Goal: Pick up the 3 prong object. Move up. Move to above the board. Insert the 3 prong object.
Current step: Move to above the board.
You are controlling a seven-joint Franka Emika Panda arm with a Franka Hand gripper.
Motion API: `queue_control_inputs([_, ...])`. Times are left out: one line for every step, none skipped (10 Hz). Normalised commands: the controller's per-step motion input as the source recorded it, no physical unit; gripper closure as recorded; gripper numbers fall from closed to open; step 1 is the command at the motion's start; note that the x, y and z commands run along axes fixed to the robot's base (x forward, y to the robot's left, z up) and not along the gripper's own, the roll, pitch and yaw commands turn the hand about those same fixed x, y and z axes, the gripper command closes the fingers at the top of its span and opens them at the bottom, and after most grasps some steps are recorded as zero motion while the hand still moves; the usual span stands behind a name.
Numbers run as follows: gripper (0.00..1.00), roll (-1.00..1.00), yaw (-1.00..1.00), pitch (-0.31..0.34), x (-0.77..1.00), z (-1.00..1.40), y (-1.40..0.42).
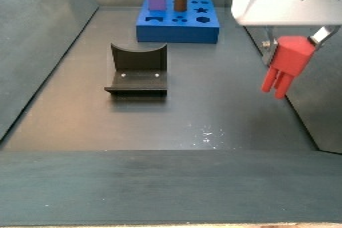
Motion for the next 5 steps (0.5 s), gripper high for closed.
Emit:
queue_control_inputs([1.0,0.06,0.02,-0.143,0.13,1.0,0.27])
queue_control_inputs([1.0,0.06,0.02,-0.139,0.13,1.0,0.27])
queue_control_inputs([1.0,0.03,0.0,-0.063,0.12,1.0,0.25])
queue_control_inputs([1.0,0.02,-0.01,-0.014,0.1,1.0,0.23])
queue_control_inputs([1.0,0.02,-0.03,0.04,0.09,1.0,0.22])
